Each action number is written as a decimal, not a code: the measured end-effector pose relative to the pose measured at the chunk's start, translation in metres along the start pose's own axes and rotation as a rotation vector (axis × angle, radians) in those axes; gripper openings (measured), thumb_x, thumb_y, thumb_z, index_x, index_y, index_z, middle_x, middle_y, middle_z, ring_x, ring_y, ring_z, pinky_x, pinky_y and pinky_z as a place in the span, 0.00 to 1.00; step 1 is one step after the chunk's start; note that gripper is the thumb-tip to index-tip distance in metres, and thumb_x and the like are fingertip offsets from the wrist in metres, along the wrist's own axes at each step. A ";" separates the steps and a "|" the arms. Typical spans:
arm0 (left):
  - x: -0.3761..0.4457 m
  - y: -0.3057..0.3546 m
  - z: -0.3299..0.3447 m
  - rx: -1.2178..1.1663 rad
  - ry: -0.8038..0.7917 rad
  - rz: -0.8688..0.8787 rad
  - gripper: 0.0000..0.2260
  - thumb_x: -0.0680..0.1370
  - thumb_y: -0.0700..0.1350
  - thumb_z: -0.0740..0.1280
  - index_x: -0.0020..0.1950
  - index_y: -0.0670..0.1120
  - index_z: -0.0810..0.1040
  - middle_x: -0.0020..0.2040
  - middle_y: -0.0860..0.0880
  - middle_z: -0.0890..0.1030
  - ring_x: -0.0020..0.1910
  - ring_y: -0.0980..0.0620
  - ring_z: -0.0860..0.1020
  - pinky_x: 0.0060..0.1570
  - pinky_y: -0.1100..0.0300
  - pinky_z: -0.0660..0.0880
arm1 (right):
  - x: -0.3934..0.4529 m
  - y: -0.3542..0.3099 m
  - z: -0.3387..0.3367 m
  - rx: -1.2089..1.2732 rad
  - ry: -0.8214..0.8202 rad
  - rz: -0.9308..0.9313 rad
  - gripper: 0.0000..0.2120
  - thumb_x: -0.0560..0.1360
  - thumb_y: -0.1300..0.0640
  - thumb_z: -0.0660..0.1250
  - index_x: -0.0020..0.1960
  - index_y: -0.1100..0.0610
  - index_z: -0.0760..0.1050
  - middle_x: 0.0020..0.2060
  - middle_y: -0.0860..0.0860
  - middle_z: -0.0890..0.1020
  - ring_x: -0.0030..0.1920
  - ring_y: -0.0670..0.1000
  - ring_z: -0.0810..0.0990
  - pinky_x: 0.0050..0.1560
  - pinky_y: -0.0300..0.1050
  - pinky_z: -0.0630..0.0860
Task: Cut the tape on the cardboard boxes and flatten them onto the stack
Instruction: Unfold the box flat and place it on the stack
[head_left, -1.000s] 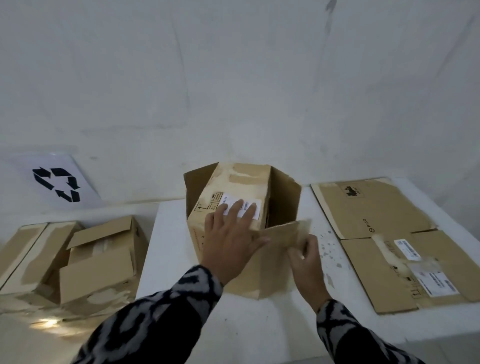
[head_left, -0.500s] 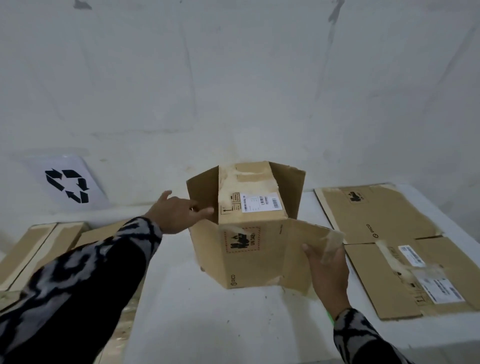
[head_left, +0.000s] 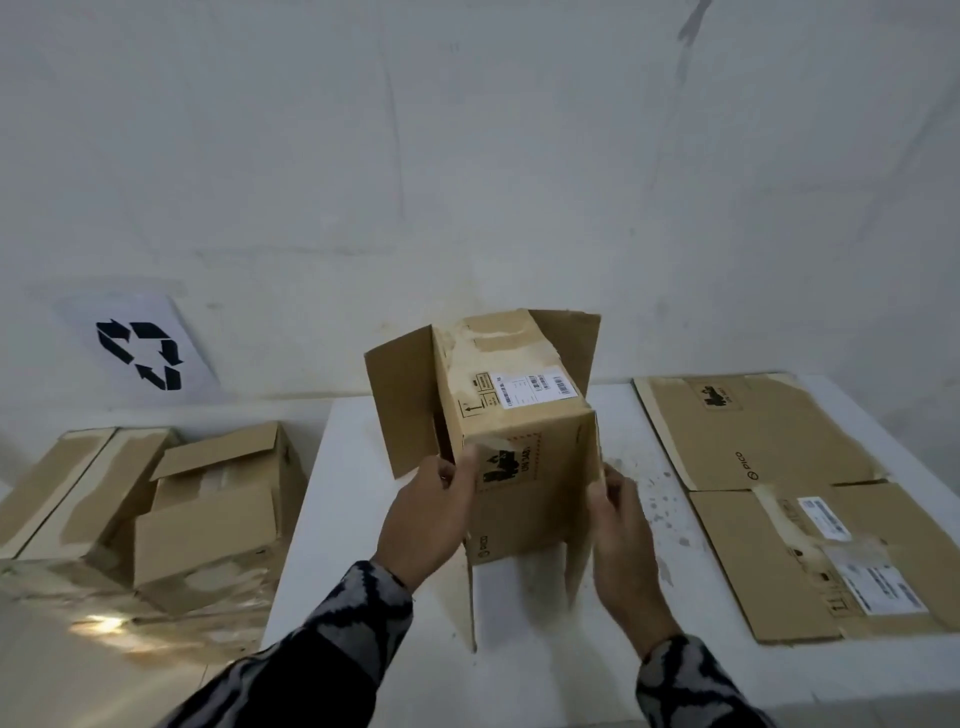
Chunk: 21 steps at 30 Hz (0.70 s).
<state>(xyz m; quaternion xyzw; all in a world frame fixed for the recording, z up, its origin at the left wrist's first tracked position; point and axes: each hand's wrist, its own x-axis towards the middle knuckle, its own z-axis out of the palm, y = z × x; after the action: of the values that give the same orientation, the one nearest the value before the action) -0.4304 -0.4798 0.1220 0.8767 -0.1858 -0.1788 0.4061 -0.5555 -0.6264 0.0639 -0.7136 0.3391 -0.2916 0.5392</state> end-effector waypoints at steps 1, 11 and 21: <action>0.002 -0.001 -0.002 -0.096 -0.019 -0.018 0.23 0.81 0.66 0.49 0.52 0.51 0.73 0.47 0.54 0.79 0.45 0.57 0.78 0.43 0.59 0.75 | 0.010 -0.006 -0.009 0.114 -0.034 0.064 0.24 0.82 0.37 0.50 0.56 0.56 0.74 0.51 0.49 0.80 0.53 0.50 0.77 0.53 0.46 0.73; 0.021 -0.008 -0.004 -0.622 -0.261 -0.259 0.26 0.81 0.66 0.47 0.64 0.56 0.78 0.55 0.52 0.85 0.56 0.52 0.80 0.61 0.52 0.76 | 0.086 -0.041 -0.018 -0.126 -0.368 0.301 0.29 0.79 0.30 0.45 0.53 0.45 0.78 0.48 0.45 0.83 0.53 0.48 0.80 0.55 0.47 0.74; 0.029 0.003 -0.007 -1.021 -0.354 -0.405 0.19 0.80 0.57 0.62 0.56 0.45 0.83 0.40 0.45 0.85 0.35 0.49 0.83 0.36 0.57 0.79 | 0.083 -0.047 0.010 -0.042 -0.383 0.435 0.24 0.81 0.35 0.40 0.62 0.44 0.69 0.57 0.48 0.77 0.56 0.50 0.75 0.58 0.50 0.74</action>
<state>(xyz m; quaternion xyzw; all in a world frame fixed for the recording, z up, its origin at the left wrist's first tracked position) -0.4025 -0.4904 0.1241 0.5444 0.0303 -0.4639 0.6982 -0.4896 -0.6779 0.1111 -0.6773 0.3820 -0.0220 0.6284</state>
